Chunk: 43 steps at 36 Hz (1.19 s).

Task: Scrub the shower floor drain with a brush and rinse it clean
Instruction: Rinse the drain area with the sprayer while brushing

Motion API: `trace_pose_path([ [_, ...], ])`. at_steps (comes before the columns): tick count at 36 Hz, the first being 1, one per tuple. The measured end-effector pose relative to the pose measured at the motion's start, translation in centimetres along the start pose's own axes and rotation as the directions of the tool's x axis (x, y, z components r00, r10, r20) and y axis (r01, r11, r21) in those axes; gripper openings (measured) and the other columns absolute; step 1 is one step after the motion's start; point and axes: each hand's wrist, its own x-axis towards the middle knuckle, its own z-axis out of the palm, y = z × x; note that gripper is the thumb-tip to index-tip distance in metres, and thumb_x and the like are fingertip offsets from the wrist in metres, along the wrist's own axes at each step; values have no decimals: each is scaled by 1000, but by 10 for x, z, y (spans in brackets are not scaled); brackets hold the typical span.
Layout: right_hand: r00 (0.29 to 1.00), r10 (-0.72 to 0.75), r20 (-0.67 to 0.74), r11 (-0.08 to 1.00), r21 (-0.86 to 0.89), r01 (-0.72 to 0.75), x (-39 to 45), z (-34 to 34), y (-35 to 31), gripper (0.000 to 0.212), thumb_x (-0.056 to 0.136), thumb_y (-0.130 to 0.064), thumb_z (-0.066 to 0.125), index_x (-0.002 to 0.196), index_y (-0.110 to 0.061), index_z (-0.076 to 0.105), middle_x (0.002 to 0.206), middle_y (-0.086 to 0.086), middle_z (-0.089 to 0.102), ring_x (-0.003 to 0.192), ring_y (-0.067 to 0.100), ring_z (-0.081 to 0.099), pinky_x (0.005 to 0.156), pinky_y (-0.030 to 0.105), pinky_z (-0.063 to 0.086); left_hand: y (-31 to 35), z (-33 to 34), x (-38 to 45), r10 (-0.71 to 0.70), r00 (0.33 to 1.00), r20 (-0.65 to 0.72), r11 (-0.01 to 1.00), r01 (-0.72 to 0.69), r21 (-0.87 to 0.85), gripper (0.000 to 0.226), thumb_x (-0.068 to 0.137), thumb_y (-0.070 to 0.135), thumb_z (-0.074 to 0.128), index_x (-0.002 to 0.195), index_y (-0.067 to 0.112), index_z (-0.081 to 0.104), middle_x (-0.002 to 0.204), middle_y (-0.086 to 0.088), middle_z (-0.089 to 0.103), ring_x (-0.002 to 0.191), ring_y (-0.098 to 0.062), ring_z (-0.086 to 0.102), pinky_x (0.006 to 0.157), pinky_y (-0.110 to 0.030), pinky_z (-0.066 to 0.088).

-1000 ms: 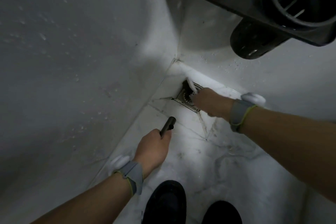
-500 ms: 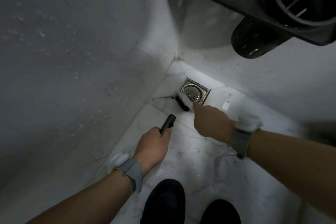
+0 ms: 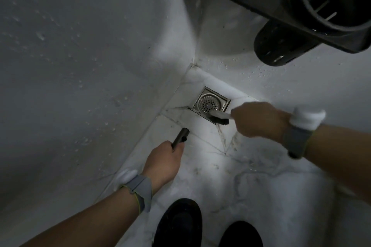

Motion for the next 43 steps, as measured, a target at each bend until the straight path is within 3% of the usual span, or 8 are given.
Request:
trace_pose_path([
  [7, 966, 77, -245, 997, 18, -75, 27, -5, -10, 59, 95, -16, 39, 152, -7, 26, 106, 11, 67, 87, 31, 68, 62, 34, 44, 8, 8, 0, 24, 1000, 9, 1000, -24, -2, 47, 98, 58, 40, 77, 18, 52, 73, 2, 59, 61, -16, 55, 54, -26, 40],
  [13, 980, 37, -195, 999, 8, -36, 13, 9, -24, 54, 95, -11, 37, 149, -14, 33, 87, 4, 65, 75, 28, 66, 53, 31, 37, 4, 4, 3, 4, 1000, -1, 1000, -4, 1, 45, 98, 58, 40, 77, 19, 51, 73, 2, 57, 61, -17, 54, 54, -27, 40],
  [20, 976, -17, -216, 998, -67, 3, 45, -11, -2, 66, 97, -12, 36, 157, -11, 10, 107, 15, 63, 89, 35, 66, 62, 37, 41, 2, 6, -1, -1, 1000, 4, 1000, 1, -14, 46, 98, 57, 40, 77, 18, 52, 74, 1, 58, 64, -16, 55, 57, -26, 42],
  [26, 974, 68, -218, 972, -205, -114, 2, 28, 34, 57, 96, -14, 35, 152, -17, 30, 73, 1, 54, 52, 21, 52, 43, 26, 30, -5, 1, 0, -8, 1000, -9, 1000, 8, -7, 51, 97, 60, 39, 84, 15, 59, 82, -2, 64, 72, -20, 62, 61, -28, 45],
  [30, 993, 62, -104, 993, 107, -51, -30, 43, 43, 46, 99, -15, 37, 144, -12, 34, 79, 6, 55, 60, 24, 51, 56, 38, 51, -3, 0, -1, -9, 1000, -10, 1000, 9, 2, 52, 97, 60, 39, 88, 13, 61, 84, -3, 66, 76, -21, 64, 62, -29, 46],
  [34, 997, -36, -61, 998, 56, 40, -48, 41, -9, 63, 101, -16, 31, 156, -20, 3, 92, 8, 62, 74, 29, 64, 59, 35, 45, 1, 2, -2, 6, 1000, -6, 1000, -6, -2, 51, 98, 58, 39, 84, 14, 59, 81, -1, 64, 72, -19, 62, 61, -29, 45],
  [39, 990, 60, -125, 997, -50, -66, -15, 29, 23, 56, 102, -14, 29, 156, -11, 14, 100, 8, 64, 84, 29, 66, 62, 33, 44, 6, 3, -5, 31, 999, 7, 999, -31, -12, 51, 98, 60, 38, 85, 15, 58, 79, -1, 63, 69, -18, 60, 60, -29, 45],
  [43, 997, -3, -81, 999, -54, -2, -30, 39, 7, 65, 102, -12, 28, 157, -16, -5, 98, 7, 63, 77, 27, 66, 52, 33, 39, 4, 4, -9, 47, 999, 24, 999, -47, 4, 49, 98, 59, 38, 85, 15, 56, 79, 0, 62, 66, -16, 57, 57, -27, 43],
])
